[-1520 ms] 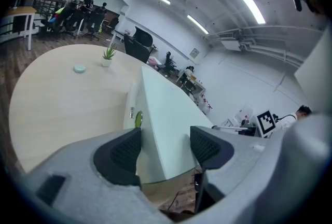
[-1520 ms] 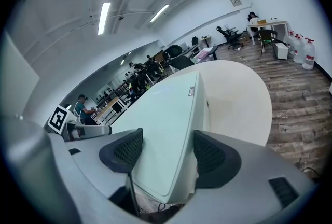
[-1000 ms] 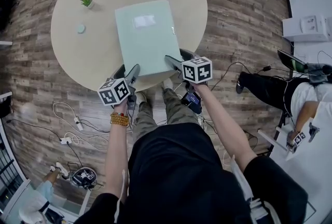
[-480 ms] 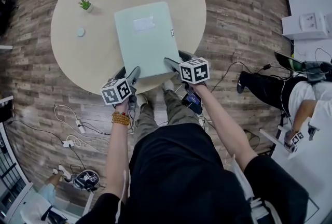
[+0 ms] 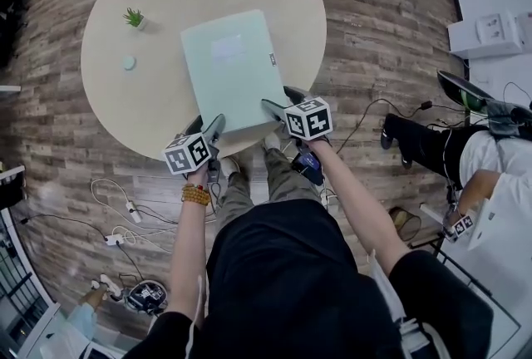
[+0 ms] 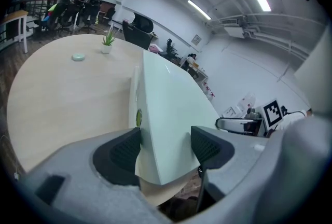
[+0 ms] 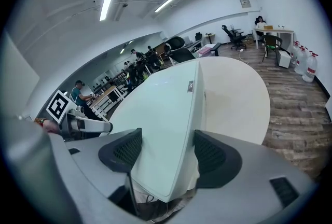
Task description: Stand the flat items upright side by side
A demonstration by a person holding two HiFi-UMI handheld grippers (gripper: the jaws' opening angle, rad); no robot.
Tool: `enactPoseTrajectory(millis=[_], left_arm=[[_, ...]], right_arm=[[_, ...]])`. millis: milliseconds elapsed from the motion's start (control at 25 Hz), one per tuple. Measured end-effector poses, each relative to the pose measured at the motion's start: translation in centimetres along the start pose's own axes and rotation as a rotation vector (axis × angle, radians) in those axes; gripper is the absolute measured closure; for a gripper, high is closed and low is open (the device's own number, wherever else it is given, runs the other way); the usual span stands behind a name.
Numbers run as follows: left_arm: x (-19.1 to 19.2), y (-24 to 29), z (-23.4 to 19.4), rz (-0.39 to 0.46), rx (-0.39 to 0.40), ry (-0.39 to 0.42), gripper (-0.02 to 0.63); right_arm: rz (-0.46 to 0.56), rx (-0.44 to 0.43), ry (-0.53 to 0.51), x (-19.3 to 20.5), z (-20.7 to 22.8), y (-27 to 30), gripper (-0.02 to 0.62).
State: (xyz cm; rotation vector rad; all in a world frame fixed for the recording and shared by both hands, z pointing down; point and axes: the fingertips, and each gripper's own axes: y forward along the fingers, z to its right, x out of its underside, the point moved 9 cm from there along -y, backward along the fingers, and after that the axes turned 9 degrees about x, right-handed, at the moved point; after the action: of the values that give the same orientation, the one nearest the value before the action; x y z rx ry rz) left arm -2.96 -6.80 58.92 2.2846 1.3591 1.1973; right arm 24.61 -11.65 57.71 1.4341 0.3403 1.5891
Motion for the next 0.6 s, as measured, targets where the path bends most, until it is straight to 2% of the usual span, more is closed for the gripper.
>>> enactPoseTrajectory(millis=[120,280,600], left_arm=[[-0.3,-0.4,0.1,0.006,0.008,0.041,0.291],[-1.6,-1.2,0.6,0.017,0.014,0.128,0.296],[-5.3,-3.1,1.2,0.102,0.024,0.212,0.299]], right_arm=[[0.027,-0.011,-0.012,-0.1,-0.2,-0.3,0.267],[0.056,0.008,-0.111,-1.2,-0.7,-0.9,0.264],[0.168,0.066,-0.146,-4.6,-1.5,-2.9,0.267]])
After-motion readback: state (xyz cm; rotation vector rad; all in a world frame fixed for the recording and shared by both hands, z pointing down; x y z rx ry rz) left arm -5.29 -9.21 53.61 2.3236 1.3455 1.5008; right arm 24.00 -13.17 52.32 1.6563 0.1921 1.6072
